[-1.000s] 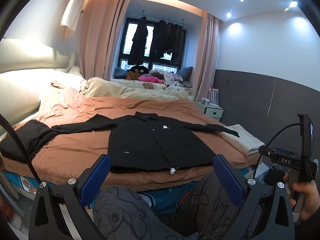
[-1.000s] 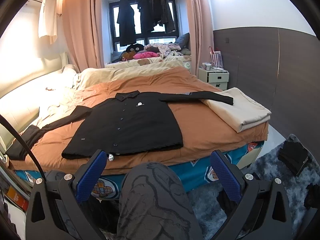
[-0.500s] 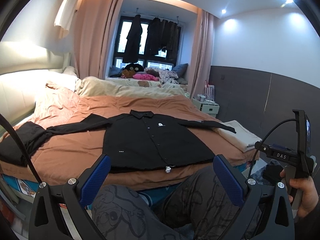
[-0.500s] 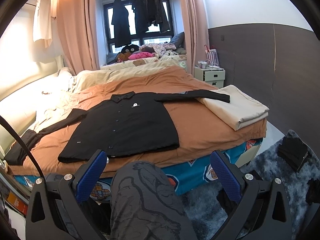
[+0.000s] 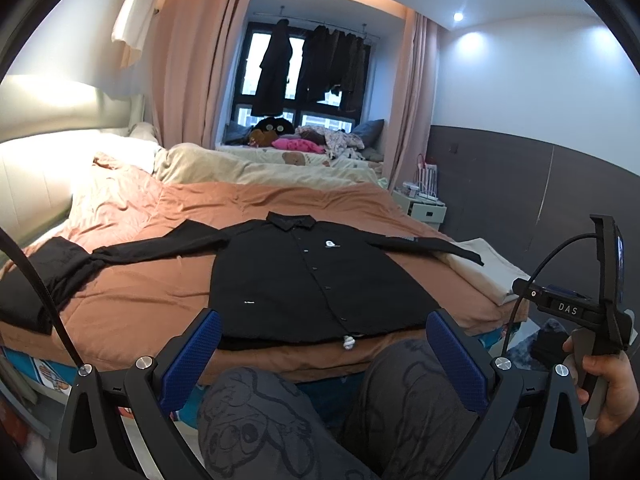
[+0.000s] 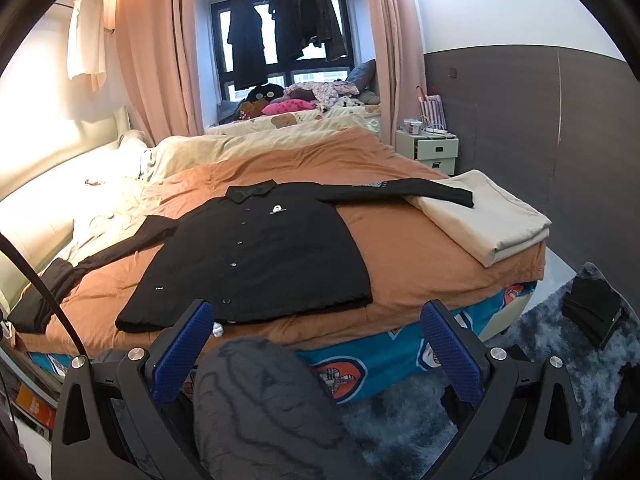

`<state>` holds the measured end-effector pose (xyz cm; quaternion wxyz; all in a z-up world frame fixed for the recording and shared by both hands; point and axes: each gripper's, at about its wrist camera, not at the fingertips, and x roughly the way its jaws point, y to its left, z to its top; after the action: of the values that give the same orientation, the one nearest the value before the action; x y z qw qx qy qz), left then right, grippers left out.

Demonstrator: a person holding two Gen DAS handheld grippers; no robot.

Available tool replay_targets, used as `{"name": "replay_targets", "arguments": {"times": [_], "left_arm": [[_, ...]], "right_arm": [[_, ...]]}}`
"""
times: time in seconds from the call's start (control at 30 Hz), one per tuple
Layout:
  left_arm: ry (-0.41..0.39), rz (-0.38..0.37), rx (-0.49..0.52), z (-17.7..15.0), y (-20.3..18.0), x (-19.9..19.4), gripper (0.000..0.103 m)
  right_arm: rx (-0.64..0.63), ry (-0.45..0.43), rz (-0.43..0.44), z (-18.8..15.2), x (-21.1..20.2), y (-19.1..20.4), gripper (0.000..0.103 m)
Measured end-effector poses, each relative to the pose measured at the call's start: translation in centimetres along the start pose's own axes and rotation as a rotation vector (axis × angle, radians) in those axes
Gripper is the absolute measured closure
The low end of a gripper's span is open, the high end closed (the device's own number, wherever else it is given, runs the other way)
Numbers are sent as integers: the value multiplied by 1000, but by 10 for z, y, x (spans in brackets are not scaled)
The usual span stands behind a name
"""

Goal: Fold large clothes
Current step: 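Grasp a black shirt sleeve with the left gripper while the right tool approaches the shirt body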

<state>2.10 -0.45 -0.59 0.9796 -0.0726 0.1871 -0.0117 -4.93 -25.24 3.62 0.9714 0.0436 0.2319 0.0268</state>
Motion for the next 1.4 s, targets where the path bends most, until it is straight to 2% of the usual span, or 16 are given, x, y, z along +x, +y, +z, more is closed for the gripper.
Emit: {"name": "replay_targets", "arguments": {"times": [0.43, 0.73, 0.97, 1.1, 1.23, 1.4], "left_arm": [[43, 45, -18, 27, 29, 69, 0], [100, 99, -38, 45, 68, 123, 0], [147, 186, -121, 50, 132, 161, 0], [169, 235, -165, 55, 168, 181, 1], [182, 283, -181, 61, 198, 196, 1], [194, 316, -220, 69, 229, 215, 6]], "right_arm": [[-1, 43, 45, 41, 87, 11, 0], [-9, 70, 144, 68, 157, 33, 0], [-15, 108, 210, 88, 215, 47, 0], [42, 145, 268, 101, 252, 52, 0], [69, 168, 290, 113, 287, 59, 0], [68, 196, 317, 125, 328, 74, 0]]}}
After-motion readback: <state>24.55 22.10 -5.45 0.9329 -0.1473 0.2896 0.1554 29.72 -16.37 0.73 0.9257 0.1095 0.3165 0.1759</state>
